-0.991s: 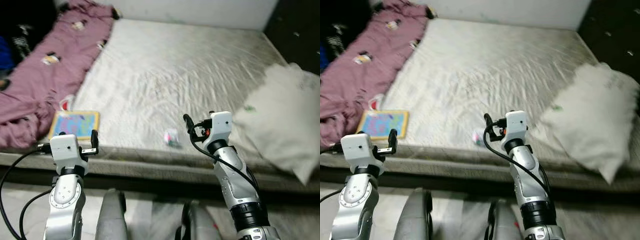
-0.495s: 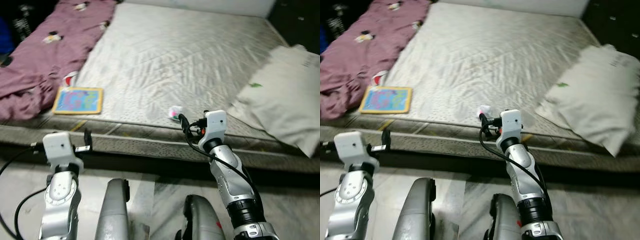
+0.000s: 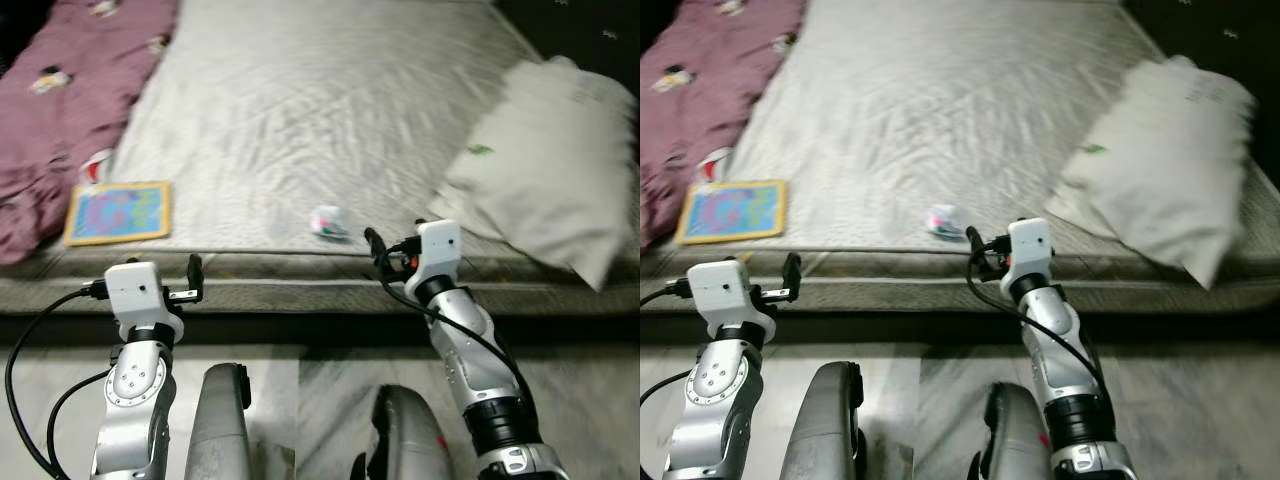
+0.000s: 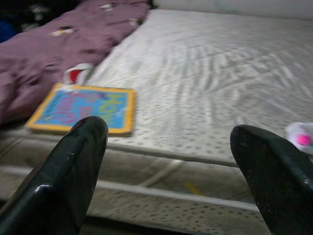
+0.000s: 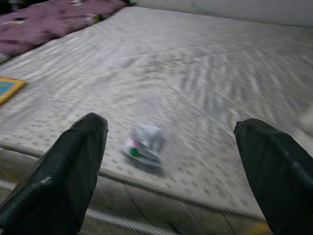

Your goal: Clean up the room

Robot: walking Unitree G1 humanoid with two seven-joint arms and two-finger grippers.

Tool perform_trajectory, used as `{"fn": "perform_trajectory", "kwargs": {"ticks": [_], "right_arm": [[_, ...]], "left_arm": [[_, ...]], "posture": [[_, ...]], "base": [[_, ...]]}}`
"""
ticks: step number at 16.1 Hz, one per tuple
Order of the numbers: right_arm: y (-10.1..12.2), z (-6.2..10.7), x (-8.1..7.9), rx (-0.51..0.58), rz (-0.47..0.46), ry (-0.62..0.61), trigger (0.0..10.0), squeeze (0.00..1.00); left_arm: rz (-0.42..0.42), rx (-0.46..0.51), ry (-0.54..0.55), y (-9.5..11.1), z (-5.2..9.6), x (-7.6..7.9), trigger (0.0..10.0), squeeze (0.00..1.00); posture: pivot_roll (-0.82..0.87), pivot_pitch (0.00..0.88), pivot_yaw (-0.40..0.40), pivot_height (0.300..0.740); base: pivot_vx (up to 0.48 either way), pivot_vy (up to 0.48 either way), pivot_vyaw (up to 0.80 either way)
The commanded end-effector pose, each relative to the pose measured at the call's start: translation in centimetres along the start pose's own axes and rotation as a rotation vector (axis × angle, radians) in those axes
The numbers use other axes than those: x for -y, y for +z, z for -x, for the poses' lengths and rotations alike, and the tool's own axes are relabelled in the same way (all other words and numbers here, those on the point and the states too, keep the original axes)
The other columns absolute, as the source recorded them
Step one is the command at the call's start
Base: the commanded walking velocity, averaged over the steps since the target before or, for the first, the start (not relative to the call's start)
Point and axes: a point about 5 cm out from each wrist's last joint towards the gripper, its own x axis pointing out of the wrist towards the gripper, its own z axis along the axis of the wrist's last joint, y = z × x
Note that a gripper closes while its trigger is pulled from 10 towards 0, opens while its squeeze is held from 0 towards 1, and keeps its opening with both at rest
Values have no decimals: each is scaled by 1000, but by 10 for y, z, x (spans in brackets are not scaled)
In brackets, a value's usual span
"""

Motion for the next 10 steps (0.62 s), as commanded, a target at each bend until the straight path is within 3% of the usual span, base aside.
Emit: {"fn": "perform_trajectory", "kwargs": {"ticks": [1,2,8,10], "right_arm": [[3,-3,-4,17,1,17,10000,0],[3,-3,-4,16,1,18,10000,0],[2,-4,-4,8,0,20,10000,0],[1,-4,-3,7,-2,19,10000,0]], "left_arm": [[2,11,3,2,1,-4,10000,0],[4,11,2,2,1,-4,10000,0],[9,14,-15,2,0,-1,10000,0],[8,8,-15,0,0,-1,10000,0]], "posture": [[74,103,-51,600],[74,103,-51,600],[75,99,-54,600],[78,95,-55,600]], "base": [[281,0,800],[277,0,663],[294,0,0],[0,0,0]]}}
